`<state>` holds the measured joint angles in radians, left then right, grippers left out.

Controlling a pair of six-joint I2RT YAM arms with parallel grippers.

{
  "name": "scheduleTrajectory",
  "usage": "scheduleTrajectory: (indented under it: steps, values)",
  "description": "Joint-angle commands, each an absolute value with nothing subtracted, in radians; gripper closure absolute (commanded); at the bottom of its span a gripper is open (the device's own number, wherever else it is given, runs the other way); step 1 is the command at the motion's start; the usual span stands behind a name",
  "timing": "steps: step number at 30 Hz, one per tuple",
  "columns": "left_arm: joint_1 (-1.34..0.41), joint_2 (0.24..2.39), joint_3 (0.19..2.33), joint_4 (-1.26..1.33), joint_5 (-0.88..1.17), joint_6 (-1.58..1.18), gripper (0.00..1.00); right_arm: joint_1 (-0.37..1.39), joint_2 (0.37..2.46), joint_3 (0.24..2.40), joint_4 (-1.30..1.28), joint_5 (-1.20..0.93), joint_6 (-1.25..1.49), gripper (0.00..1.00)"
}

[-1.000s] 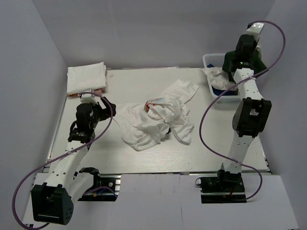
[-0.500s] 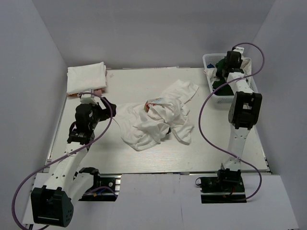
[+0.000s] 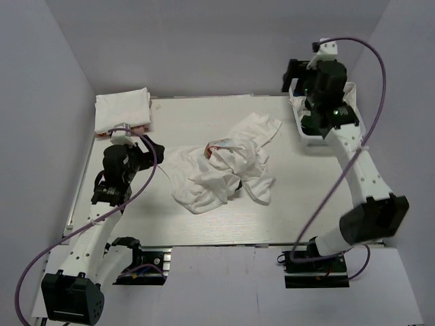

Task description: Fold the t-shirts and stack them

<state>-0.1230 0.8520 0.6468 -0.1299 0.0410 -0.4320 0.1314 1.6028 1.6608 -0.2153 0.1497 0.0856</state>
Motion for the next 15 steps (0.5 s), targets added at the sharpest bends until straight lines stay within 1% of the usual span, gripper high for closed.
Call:
scheduleTrajectory:
  steps: [1,2,4,5,7,8,9,11,13,14,15]
  values:
    - [-0.120,0.857,0.693,-0.156,0.107,-0.445,0.00,0.274,1.511,1.481,-0.077,0.192,0.045,0.10]
    - [-0.120,0.857,0.693,-0.156,0.116,-0.445,0.00,0.355,1.493,1.400,-0.069,0.187,0.051,0.10]
    - [-0.120,0.830,0.681,-0.156,0.117,-0.445,0.00,0.409,1.494,1.343,-0.075,0.189,0.066,0.10]
    - [-0.120,0.819,0.681,-0.156,0.101,-0.445,0.00,0.487,1.506,1.313,-0.098,0.214,0.075,0.10]
    - [-0.120,0.799,0.669,-0.156,0.072,-0.445,0.00,0.552,1.528,1.252,-0.095,0.210,0.092,0.10]
    - [-0.120,0.784,0.669,-0.170,0.061,-0.445,0.00,0.592,1.529,1.220,-0.047,0.212,0.092,0.10]
    - [-0.120,0.784,0.669,-0.170,0.051,-0.445,0.00,0.621,1.532,1.131,-0.026,0.198,0.089,0.10]
    - [-0.120,0.775,0.660,-0.170,0.037,-0.445,0.00,0.638,1.563,1.094,0.033,0.189,0.095,0.10]
    - [-0.120,0.785,0.660,-0.161,0.055,-0.454,0.00,0.655,1.636,1.095,0.011,0.231,0.103,0.10]
    - [-0.120,0.785,0.660,-0.152,0.064,-0.454,0.00,0.660,1.655,1.104,0.005,0.265,0.104,0.10]
    - [-0.120,0.810,0.660,-0.161,0.064,-0.454,0.00,0.661,1.689,1.135,-0.056,0.343,0.112,0.13]
